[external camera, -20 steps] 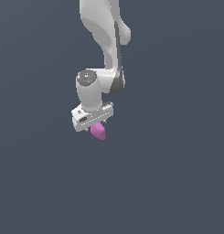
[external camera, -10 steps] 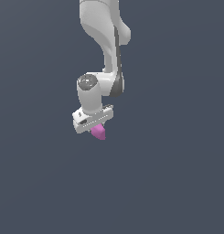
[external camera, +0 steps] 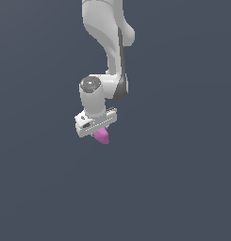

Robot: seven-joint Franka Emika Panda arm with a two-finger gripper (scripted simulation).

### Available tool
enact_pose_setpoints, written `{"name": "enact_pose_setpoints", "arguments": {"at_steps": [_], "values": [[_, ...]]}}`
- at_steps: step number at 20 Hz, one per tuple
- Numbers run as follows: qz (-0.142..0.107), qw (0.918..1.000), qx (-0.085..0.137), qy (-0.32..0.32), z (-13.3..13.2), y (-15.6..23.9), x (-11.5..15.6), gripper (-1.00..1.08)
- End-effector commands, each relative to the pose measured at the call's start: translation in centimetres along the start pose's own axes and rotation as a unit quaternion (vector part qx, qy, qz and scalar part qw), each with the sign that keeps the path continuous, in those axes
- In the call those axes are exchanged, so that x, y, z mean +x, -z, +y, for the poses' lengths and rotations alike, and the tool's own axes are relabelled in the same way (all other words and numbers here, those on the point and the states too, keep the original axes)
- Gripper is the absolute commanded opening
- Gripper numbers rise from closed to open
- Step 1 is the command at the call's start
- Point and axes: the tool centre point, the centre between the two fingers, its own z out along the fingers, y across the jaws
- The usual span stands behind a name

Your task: Pick up the object and move it to a goal position.

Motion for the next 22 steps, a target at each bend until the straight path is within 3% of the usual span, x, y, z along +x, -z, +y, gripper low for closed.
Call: {"name": "enact_pose_setpoints", "arguments": {"at_steps": [1,10,22], "values": [[0.000,1.0000,0.000,0.000,-0.2,0.3,0.1,-1.00],[0.000,1.0000,-0.001,0.000,-3.6,4.1,1.6,-1.00],[-0.001,1.0000,-0.001,0.000,-12.9,14.6,5.7,-1.00]]}}
